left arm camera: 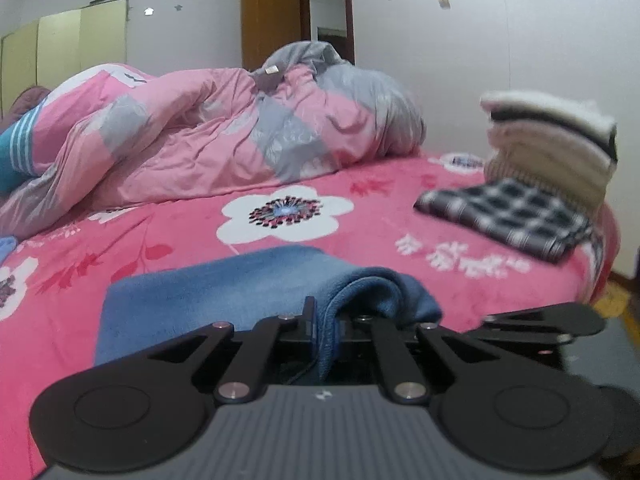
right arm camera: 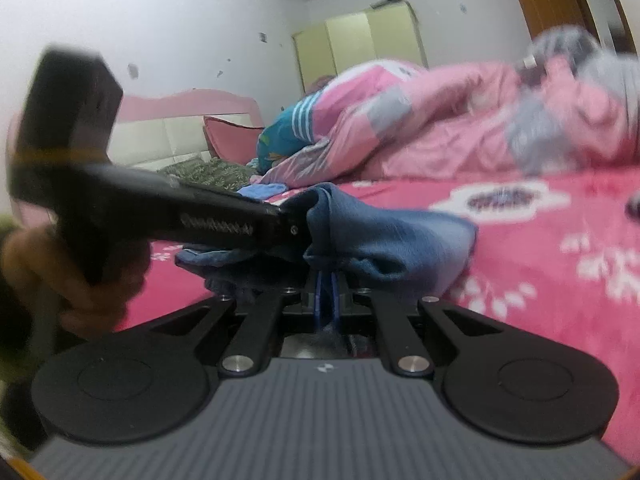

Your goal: Fold clothes

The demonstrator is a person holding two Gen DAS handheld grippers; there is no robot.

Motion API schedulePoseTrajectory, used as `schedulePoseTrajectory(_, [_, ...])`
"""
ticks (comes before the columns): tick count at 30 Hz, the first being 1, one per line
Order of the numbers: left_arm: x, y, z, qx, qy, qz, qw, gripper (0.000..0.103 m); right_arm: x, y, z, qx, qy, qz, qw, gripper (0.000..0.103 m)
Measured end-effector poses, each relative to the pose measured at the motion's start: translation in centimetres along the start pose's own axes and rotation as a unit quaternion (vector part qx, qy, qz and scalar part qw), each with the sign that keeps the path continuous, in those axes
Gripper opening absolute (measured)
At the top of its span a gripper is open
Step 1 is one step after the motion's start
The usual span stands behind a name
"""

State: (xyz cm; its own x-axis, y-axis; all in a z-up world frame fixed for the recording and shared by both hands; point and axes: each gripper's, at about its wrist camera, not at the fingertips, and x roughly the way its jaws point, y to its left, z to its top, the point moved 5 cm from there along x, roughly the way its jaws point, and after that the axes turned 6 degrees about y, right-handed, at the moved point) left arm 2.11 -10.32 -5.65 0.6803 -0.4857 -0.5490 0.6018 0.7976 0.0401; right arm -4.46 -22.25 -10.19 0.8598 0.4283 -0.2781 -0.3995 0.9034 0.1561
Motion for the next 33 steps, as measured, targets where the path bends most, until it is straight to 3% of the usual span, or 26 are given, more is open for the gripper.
schedulePoseTrajectory(7, [0.3, 0.5, -0.7, -0.004, 0.006, -0.016, 0.9998, 0.006, 3.1, 0.6, 0.4, -0.05, -0.025, -0.034, 0.998, 0.0])
schedulePoseTrajectory(13, [1.4, 0.0, -2.7, 0.043, 0.006, -0.001, 0.999, 0.006, 4.7, 0.2, -0.7, -0.058, -0.017, -0.058, 0.997, 0.0])
schedulePoseTrajectory(18, [1.4, -0.6, -3.7, 0.077, -0.001, 0.012, 0.997, 0.007, 1.9, 0.1, -1.1, -0.047, 0.007, -0.062, 0.997, 0.0])
schedulePoseTrajectory(21, [1.5, -1.0, -4.0, 0.098, -0.007, 0.021, 0.9949, 0.007, -0.9, -0.8, -1.7, -0.029, 0.017, -0.108, 0.994, 0.019])
schedulePoseTrajectory(26, [1.5, -1.2, -3.9, 0.109, -0.006, 0.025, 0.9937, 0.008, -3.3, -4.3, -1.8, 0.086, 0.029, -0.107, 0.99, 0.023])
schedulePoseTrajectory(30, [1.4, -1.3, -3.7, 0.113, -0.003, 0.026, 0.9933, 0.008, -2.5, -2.2, -1.5, 0.048, 0.03, -0.075, 0.996, 0.034])
schedulePoseTrajectory(33, [1.3, -1.3, -3.6, 0.115, -0.001, 0.027, 0.993, 0.008, -0.3, -0.3, -1.4, -0.014, 0.048, -0.07, 0.996, 0.045])
